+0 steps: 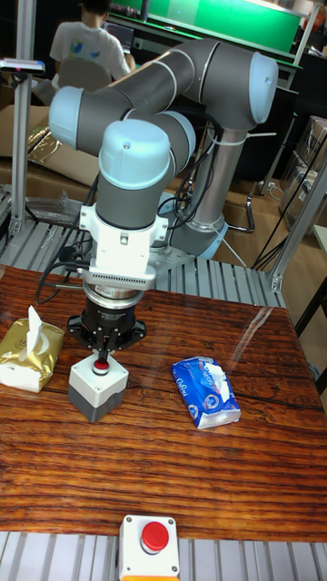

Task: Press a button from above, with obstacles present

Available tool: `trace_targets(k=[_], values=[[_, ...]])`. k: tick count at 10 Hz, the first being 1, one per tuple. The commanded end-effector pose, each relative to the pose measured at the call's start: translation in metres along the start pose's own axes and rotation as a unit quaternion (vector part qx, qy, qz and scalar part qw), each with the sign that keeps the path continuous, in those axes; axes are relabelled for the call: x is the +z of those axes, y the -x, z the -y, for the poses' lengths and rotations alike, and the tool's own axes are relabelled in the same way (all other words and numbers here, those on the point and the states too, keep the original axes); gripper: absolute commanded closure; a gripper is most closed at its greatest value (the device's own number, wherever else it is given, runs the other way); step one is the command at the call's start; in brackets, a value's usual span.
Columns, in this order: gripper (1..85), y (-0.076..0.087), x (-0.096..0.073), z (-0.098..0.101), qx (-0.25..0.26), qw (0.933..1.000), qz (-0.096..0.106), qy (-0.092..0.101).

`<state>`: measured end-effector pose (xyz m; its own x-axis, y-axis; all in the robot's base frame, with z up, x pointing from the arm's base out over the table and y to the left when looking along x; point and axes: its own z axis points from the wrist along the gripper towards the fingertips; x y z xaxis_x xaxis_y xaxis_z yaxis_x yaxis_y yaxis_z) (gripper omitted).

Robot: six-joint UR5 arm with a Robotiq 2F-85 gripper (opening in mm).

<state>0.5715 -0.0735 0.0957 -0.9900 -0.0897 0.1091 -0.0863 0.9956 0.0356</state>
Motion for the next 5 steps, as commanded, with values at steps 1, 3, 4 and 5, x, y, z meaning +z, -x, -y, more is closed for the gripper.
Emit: trace_targets(k=[1, 3, 4, 5], values=[[84.3, 0.0038, -0.0031, -0.0033, 0.008, 1.0000, 0.001, -0.002], [84.3, 0.0048, -0.0033, -0.0023, 0.008, 1.0000, 0.002, -0.001], [84.3, 0.0049, -0.0033, -0.0026, 0.008, 1.0000, 0.002, 0.000], [84.3, 0.0050, -0.0033, -0.0031, 0.008, 1.0000, 0.002, 0.000]])
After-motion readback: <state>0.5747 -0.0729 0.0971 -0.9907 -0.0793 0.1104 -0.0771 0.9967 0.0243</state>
